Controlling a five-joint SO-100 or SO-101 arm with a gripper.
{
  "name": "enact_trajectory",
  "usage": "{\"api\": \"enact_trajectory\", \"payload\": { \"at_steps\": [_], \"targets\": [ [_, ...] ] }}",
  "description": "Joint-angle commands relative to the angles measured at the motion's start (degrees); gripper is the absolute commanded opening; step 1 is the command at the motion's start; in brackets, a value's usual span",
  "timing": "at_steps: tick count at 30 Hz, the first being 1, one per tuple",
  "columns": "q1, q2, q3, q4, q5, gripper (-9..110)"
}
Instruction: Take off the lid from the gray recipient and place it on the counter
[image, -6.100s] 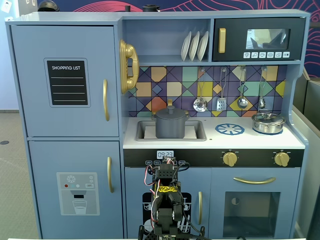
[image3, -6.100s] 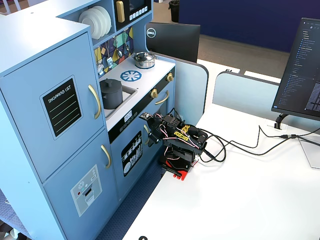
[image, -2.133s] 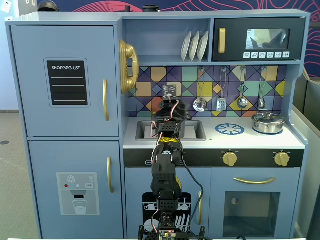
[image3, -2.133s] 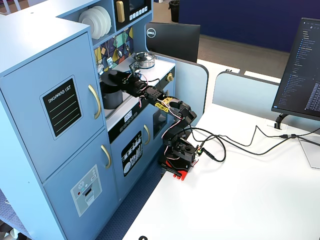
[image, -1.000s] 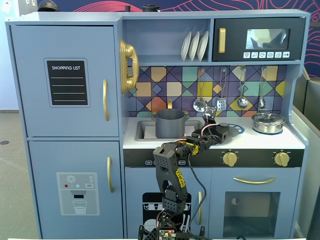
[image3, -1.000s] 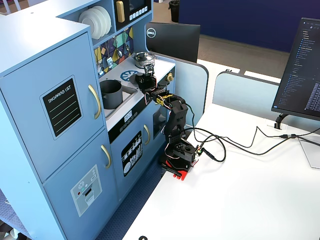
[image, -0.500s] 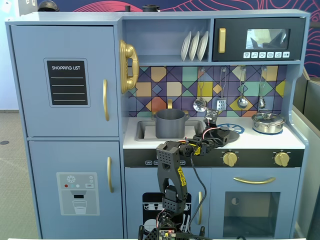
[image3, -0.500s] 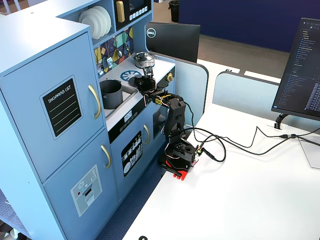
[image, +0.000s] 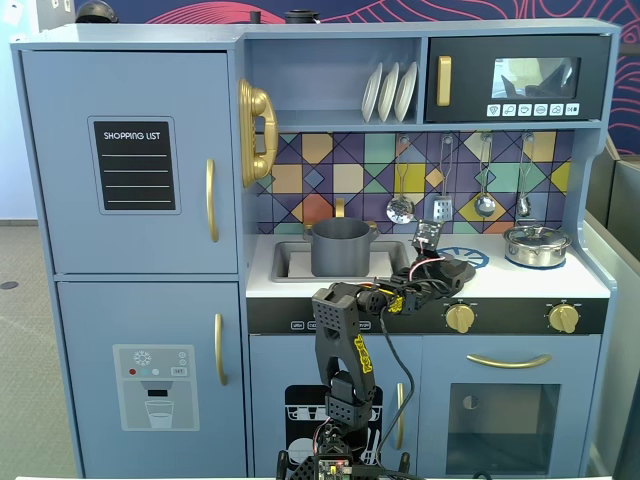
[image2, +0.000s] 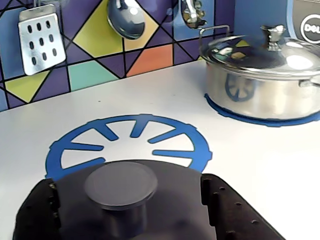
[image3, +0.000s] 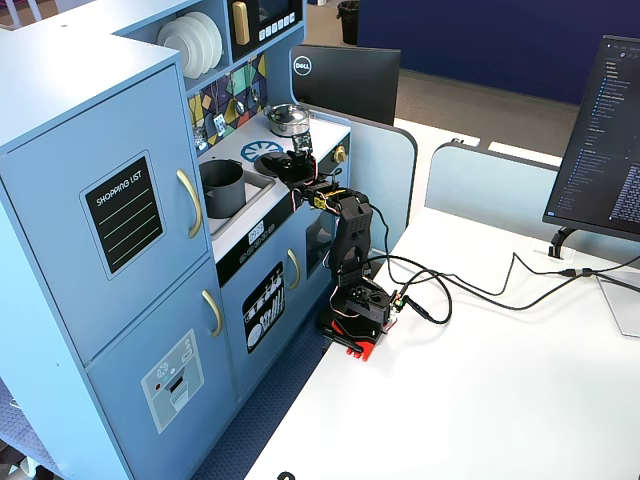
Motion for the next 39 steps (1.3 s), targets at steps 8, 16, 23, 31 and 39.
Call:
{"api": "enact_trajectory", "payload": {
  "at_steps": [8, 16, 23, 31, 39],
  "targets": [
    [-1.6, 9.5, -1.8, 0.2, 2.0, 37],
    [-4.4, 32.7, 1.7, 23.3, 3.6, 29],
    [-12.7, 61.0, 9.1, 62.8, 7.7, 2],
    [-27.0, 70.5, 16.0, 94.1, 11.7, 0],
    [-40.2, 74.8, 37.6, 98.0, 9.5, 0]
  ]
}}
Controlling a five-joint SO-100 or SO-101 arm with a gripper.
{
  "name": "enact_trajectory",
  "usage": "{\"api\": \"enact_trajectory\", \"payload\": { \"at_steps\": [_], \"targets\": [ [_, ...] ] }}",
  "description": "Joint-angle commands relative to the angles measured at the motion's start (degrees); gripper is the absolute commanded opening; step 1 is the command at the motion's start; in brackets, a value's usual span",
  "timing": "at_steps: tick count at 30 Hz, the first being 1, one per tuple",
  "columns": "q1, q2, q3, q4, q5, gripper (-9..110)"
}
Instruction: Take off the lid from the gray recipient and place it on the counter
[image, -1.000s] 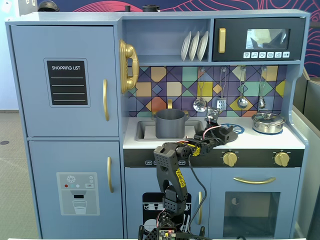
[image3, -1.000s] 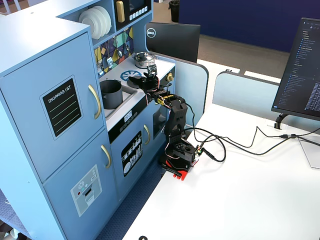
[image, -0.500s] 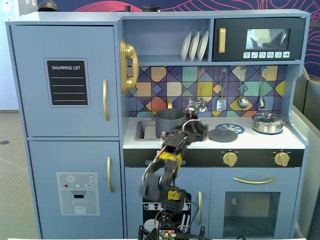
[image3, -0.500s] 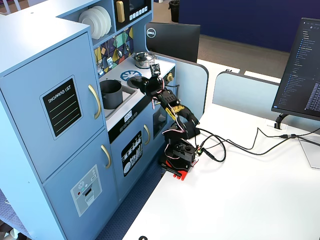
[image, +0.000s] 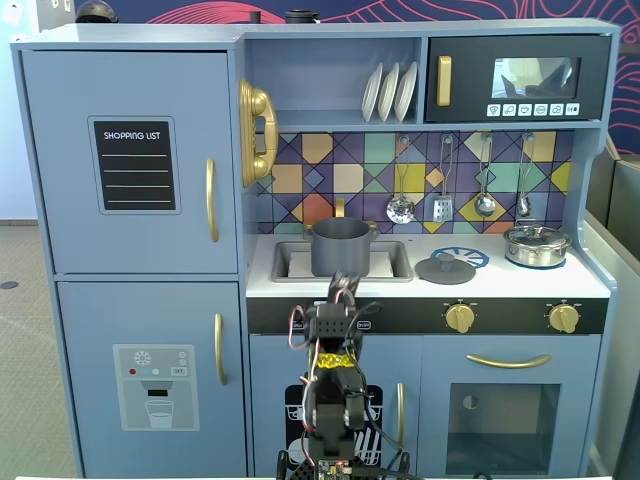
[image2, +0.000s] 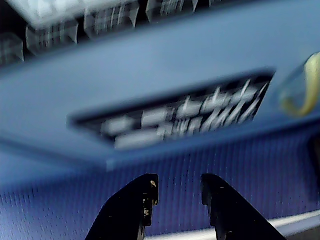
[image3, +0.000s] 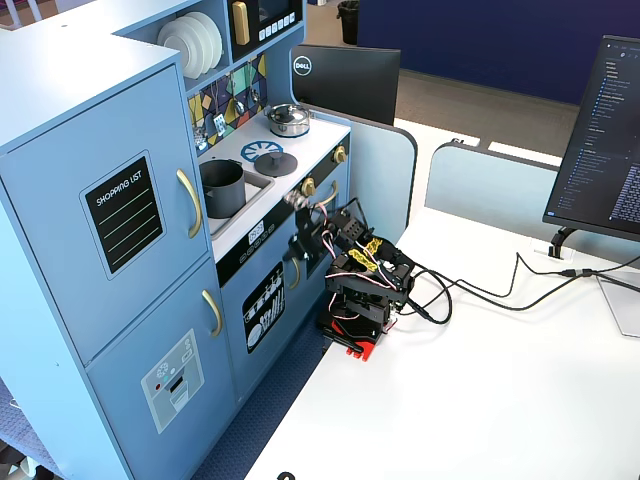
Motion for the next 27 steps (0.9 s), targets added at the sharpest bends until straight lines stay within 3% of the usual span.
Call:
{"api": "enact_trajectory", "payload": {
  "at_steps": [1, 7, 14, 21, 27],
  "targets": [
    [-4.1, 1.4, 7.2, 1.5, -2.0, 0],
    [-3.6, 6.0, 15.5, 9.2, -11.1, 0],
    [-0.6, 6.1, 16.3, 17.1, -14.4, 2],
    [2.3, 6.2, 16.3, 19.1, -6.1, 4],
    [3.3, 6.2, 16.3, 19.0, -5.9, 4]
  ]
}}
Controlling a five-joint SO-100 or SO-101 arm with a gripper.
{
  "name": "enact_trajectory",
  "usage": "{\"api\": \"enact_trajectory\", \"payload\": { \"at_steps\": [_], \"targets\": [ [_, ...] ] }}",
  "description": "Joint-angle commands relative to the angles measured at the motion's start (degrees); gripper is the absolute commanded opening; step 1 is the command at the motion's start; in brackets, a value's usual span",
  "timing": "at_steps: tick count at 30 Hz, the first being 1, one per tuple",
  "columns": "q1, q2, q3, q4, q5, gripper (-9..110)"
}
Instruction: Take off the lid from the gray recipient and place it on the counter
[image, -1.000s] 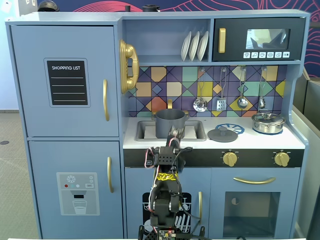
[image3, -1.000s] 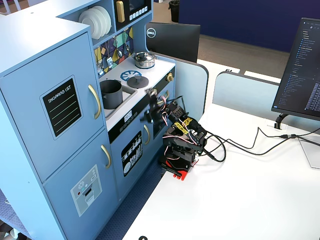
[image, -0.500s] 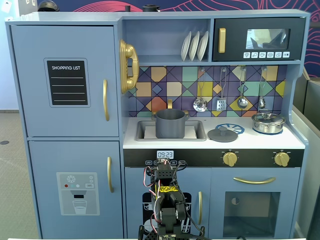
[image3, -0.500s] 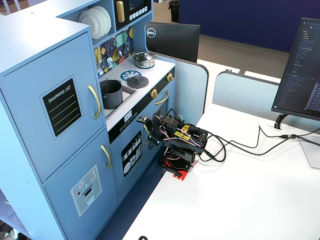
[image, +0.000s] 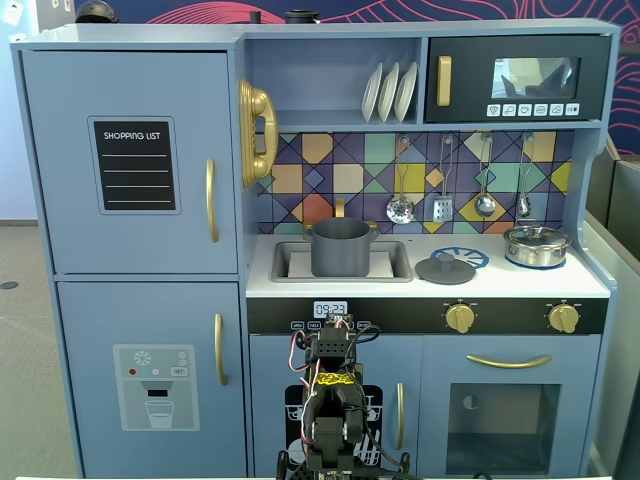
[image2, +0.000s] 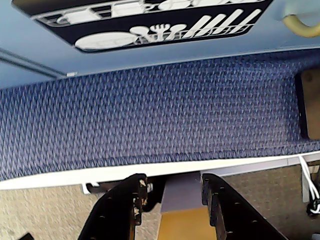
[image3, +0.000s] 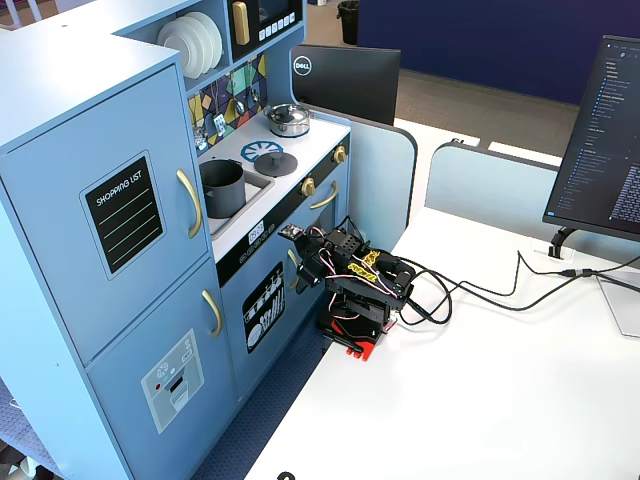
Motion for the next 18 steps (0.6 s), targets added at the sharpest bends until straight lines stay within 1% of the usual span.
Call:
{"api": "enact_trajectory", "payload": {
  "at_steps": [1, 18],
  "targets": [
    [0.7, -0.4, 0.9, 9.6, 1.9, 4],
    [0.7, -0.4, 0.9, 9.6, 1.9, 5]
  ]
}}
